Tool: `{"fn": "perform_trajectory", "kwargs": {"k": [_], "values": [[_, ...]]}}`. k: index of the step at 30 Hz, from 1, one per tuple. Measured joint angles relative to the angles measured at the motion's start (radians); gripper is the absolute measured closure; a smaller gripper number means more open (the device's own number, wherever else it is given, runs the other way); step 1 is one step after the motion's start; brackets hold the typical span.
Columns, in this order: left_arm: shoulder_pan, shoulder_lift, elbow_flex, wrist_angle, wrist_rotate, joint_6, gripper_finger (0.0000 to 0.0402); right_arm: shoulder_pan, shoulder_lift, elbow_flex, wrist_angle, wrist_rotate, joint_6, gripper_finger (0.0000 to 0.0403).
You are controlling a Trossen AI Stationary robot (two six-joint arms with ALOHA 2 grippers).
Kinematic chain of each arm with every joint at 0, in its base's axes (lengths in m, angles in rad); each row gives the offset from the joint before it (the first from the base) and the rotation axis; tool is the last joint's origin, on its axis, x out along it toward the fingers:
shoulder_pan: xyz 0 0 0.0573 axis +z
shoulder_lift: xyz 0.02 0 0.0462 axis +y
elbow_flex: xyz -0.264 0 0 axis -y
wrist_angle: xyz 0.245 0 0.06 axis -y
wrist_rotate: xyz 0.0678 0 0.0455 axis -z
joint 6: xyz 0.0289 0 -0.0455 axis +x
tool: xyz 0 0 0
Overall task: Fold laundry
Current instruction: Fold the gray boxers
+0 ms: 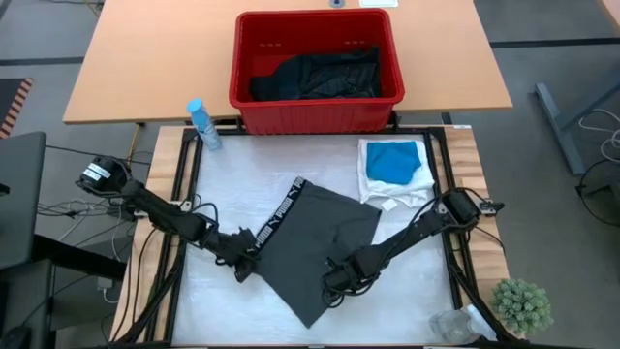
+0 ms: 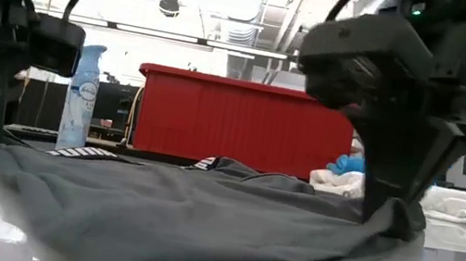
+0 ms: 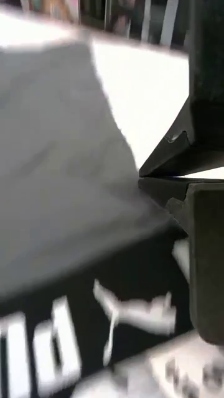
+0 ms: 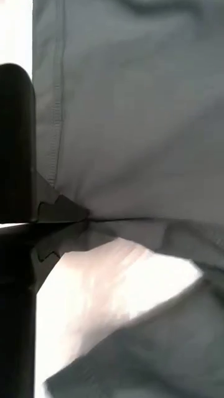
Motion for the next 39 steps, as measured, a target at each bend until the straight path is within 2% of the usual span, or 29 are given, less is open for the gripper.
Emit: {"fn": "perform_trajectory", "kwargs": {"k": [5,9,14,18,21,26,32,39], "values": [[0.000,0.000,0.012,0.222,0.069,-0.059,0.0401,-0.029,0.000,-0.001,-0.087,-0.005,-0.049,0.0386],[0.016,-0.006,0.076,0.319,0.053,0.038,0.0401,-0.063,-0.003,-0.003,-0.144,0.010,-0.096,0.0386],[0.063,-0.007,0.151,0.144,-0.034,0.263,0.0401,-0.097,-0.023,-0.008,-0.253,0.069,-0.116,0.0385],[0.110,-0.005,0.157,0.003,-0.065,0.338,0.0401,-0.095,-0.091,-0.007,-0.250,0.074,-0.083,0.0382],[0.129,-0.005,0.157,-0.034,-0.081,0.386,0.0401,-0.053,-0.145,-0.007,-0.204,0.082,-0.007,0.0376],[0.132,-0.005,0.157,-0.031,-0.079,0.425,0.0401,0.037,-0.185,-0.004,0.017,0.109,0.145,0.0374],[0.130,-0.005,0.140,-0.044,-0.082,0.432,0.0402,0.140,-0.056,-0.006,0.301,0.147,0.263,0.0390],[0.129,-0.005,0.114,-0.049,-0.098,0.433,0.0401,0.194,0.037,-0.005,0.360,0.143,0.415,0.0386]]}}
